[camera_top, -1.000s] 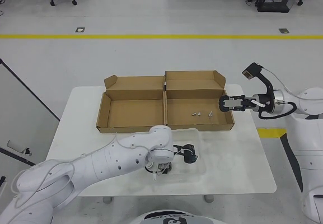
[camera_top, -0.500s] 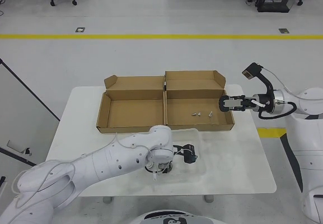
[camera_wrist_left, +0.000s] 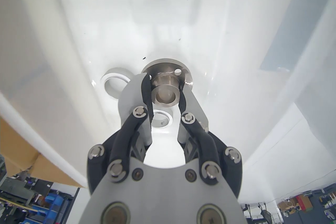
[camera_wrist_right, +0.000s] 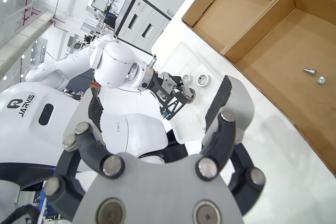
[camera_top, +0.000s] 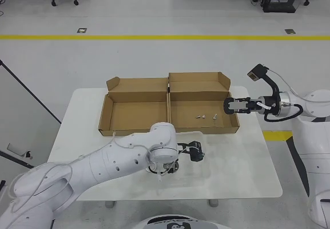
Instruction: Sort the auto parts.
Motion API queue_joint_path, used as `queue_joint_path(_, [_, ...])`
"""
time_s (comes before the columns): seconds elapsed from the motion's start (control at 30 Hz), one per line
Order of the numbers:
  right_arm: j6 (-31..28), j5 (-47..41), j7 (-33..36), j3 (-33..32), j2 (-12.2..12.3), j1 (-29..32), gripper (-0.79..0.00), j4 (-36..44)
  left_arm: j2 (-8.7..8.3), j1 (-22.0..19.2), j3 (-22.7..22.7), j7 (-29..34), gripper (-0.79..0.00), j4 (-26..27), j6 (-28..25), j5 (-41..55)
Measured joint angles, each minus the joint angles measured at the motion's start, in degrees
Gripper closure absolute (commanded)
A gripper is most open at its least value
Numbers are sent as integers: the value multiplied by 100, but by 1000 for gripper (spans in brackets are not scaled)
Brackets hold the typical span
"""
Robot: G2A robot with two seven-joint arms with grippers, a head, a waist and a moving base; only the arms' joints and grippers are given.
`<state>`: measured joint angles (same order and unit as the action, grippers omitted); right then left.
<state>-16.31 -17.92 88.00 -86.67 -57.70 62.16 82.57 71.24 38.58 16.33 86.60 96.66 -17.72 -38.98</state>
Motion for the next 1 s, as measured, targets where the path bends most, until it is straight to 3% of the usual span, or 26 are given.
queue_joint_path(0.17, [0,0,0,0,0,0,-785,0,-77,-165,98,126,0,373,129,209])
queue_joint_path(0.53, [0,0,0,0,0,0,-785,0,-100,-124,168,-2,0,320,170,140])
queue_joint_path(0.73, [0,0,0,0,0,0,-785,0,-413,69,992,-217,0,580,194,508])
queue_joint_path(1.0, [0,0,0,0,0,0,-785,0,-990,1057,2523,-933,0,837,-414,1458])
